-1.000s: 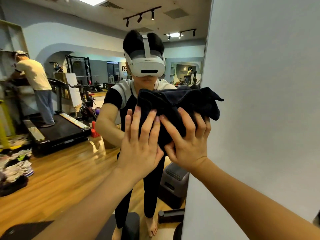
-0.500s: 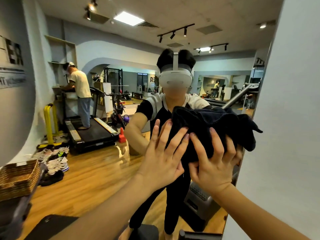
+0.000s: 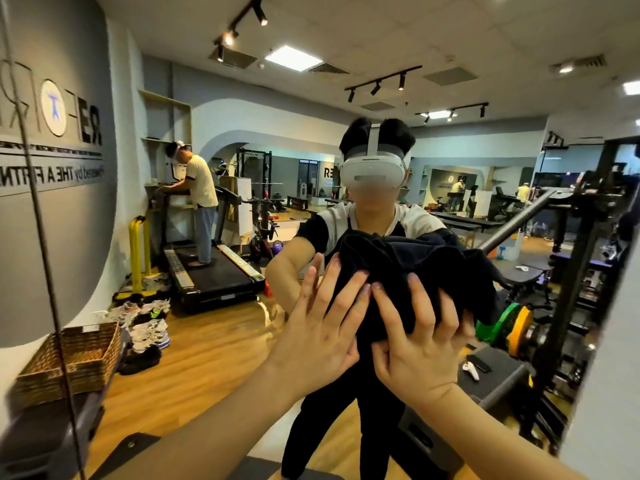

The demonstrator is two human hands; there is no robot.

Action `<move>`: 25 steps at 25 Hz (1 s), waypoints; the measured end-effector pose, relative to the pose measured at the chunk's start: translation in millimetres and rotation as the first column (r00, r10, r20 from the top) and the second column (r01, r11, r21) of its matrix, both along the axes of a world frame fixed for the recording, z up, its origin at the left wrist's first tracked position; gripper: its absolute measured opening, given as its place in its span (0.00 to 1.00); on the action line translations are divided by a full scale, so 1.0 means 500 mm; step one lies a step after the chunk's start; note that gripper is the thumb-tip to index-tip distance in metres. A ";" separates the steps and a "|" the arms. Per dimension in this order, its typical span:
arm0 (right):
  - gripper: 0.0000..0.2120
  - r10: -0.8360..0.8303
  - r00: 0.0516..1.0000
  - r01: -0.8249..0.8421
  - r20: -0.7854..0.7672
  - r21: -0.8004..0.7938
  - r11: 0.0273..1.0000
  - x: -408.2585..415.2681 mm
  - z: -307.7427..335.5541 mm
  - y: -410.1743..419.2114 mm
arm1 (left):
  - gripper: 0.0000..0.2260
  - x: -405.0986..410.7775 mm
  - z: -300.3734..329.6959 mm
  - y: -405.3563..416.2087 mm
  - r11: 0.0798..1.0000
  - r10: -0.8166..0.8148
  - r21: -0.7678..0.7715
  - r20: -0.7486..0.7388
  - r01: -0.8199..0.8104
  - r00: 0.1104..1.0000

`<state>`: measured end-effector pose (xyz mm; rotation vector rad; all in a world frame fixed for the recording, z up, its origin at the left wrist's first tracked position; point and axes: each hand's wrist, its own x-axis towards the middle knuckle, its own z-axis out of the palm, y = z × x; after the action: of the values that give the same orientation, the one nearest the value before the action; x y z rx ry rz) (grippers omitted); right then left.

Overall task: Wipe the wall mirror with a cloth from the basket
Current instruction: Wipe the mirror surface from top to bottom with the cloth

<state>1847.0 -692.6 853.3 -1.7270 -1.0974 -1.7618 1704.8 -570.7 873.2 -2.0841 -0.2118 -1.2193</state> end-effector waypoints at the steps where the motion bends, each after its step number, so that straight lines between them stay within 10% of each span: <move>1: 0.28 0.005 1.000 -0.005 0.000 -0.008 1.000 -0.018 0.000 0.020 | 0.34 -0.018 0.000 0.022 1.000 -0.002 -0.004 -0.001 0.002 1.000; 25: 0.37 0.044 0.999 -0.044 -0.016 -0.040 0.998 -0.502 0.012 0.570 | 0.32 -0.503 0.016 0.565 0.991 0.130 -0.028 -0.031 -0.131 0.991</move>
<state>1595.9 -407.4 859.2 -1.7238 -1.1633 -1.7084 1453.5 -288.0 881.1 -2.0773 -0.3491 -1.1131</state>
